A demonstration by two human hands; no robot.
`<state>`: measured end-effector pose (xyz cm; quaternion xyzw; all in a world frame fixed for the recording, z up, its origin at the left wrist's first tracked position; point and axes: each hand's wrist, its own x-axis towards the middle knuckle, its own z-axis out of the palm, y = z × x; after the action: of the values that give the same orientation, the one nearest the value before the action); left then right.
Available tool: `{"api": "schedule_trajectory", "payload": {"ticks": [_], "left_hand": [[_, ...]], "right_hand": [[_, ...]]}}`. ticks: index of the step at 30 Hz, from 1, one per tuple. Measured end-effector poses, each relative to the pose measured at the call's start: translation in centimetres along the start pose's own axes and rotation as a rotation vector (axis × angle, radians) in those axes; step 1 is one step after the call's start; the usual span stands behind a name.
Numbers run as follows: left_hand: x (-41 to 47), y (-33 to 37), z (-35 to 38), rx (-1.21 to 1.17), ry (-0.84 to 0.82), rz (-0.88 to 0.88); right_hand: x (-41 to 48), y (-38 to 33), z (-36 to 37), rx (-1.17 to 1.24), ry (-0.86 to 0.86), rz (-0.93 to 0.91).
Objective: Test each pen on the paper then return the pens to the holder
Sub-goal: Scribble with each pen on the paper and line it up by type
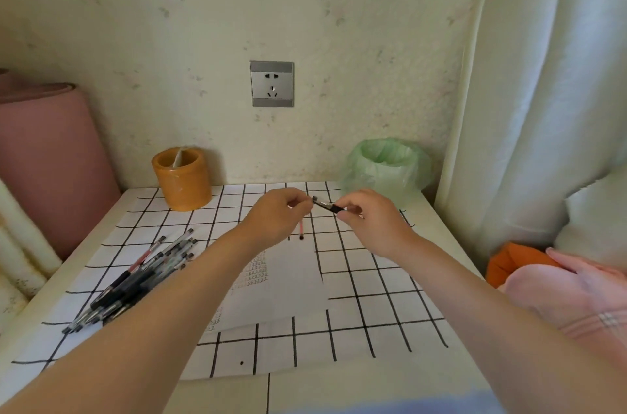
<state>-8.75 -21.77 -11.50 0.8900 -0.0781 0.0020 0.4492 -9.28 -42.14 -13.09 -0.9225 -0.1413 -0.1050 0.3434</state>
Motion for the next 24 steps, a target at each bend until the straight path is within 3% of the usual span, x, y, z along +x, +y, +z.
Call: {"api": "schedule_trajectory", "payload": {"ticks": [6,13,16,20,24], "left_hand": [[3.3,-1.6,1.3,0.39,-0.043,0.071],[5.7,-3.8,2.4,0.625,-0.188,-0.012],[6.2,-4.7,2.8,0.627,-0.208,-0.03],[6.5,-5.3,3.3,0.661,-0.193,-0.014],[6.7,-5.8,3.6,0.657,-0.17,-0.004]], "right_hand": [[5.2,0.5,-4.2,0.181,0.315,0.092],[11.6,0.8,-7.0,0.145,0.473,0.066],[13.2,2.0,-7.1,-0.006,0.426,0.095],[14.0,4.8,-6.1,-0.253,0.183,0.172],[14.1,6.3,-5.5,-0.335,0.052,0.254]]}}
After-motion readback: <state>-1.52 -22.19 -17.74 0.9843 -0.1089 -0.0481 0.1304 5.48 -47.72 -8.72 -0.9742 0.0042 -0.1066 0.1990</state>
